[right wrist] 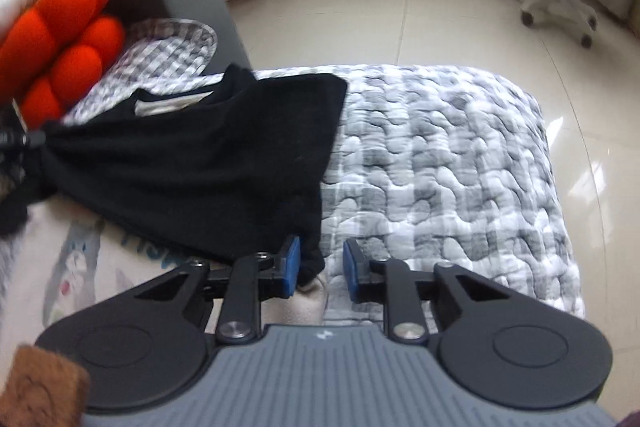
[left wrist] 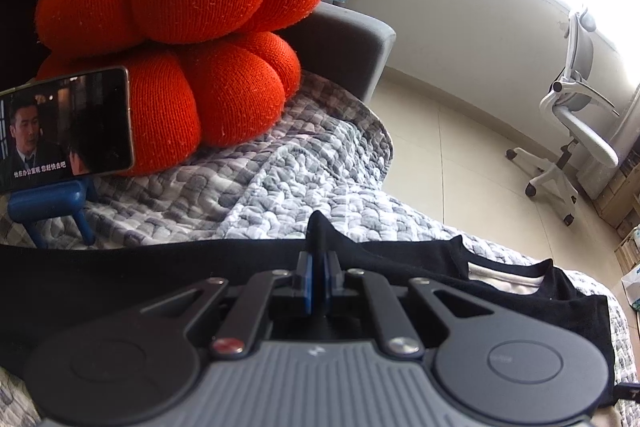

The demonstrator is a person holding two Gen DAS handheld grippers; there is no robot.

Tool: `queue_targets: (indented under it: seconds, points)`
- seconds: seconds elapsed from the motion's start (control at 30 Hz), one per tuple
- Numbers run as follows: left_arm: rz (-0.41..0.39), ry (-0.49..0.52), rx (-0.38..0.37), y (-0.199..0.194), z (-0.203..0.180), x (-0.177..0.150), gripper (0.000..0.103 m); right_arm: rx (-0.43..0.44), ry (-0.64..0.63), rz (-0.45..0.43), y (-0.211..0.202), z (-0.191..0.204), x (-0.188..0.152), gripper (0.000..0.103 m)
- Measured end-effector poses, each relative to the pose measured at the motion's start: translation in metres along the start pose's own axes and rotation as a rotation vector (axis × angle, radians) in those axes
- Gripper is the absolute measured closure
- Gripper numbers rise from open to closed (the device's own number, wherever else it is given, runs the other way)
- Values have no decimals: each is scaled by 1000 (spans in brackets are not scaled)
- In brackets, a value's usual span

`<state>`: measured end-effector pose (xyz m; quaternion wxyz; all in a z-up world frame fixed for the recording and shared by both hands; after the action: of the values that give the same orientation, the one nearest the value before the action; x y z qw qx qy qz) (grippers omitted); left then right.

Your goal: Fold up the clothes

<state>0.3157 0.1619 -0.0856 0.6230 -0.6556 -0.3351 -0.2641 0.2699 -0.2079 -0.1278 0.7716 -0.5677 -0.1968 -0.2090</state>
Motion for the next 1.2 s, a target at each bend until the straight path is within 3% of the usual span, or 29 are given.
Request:
queue_targets:
  seconds: [0.13,0.3,0.37,0.53,0.67,0.83,0.87,0.9,1.07,1.2]
  points:
    - [11,12,-4,3,-1,-3,98,-47,-27,-33,-6,0,5,86]
    - [39,28,-5,8,-3,-8,98,-18,16,-92,-5,-4,20,86]
    - [47,26,-6,9,-3,-10,98,-24,67,-101,2,-11,28,79]
    - [65,18,-10,12,-2,-13,98,113,272,-126,20,-20,51,76]
    - [71,26,-7,14,-1,-15,97,87,236,-164,35,-13,71,76]
    - [79,37,-2,16,0,-17,97,123,282,-161,55,-16,83,78]
    - [81,40,-1,16,1,-18,97,112,261,-172,55,-16,85,91]
    - [82,42,0,16,1,-18,97,97,232,-186,53,-13,87,94]
    - [76,50,7,15,0,-17,97,35,52,-312,34,7,98,96]
    - [83,55,12,15,0,-18,97,-50,-14,-311,46,3,93,97]
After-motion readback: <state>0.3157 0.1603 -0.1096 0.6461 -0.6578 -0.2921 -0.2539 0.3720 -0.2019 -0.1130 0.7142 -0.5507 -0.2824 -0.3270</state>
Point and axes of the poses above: each gripper's, at about its wrist camera, not at the fingertips, and y roughly the way its jaws point, z to its left, x to its top, the point moved 10 cm from there along y, roughly the way its jaws point, and after that the axes turned 11 degrees about y, right-handed, at the moved point
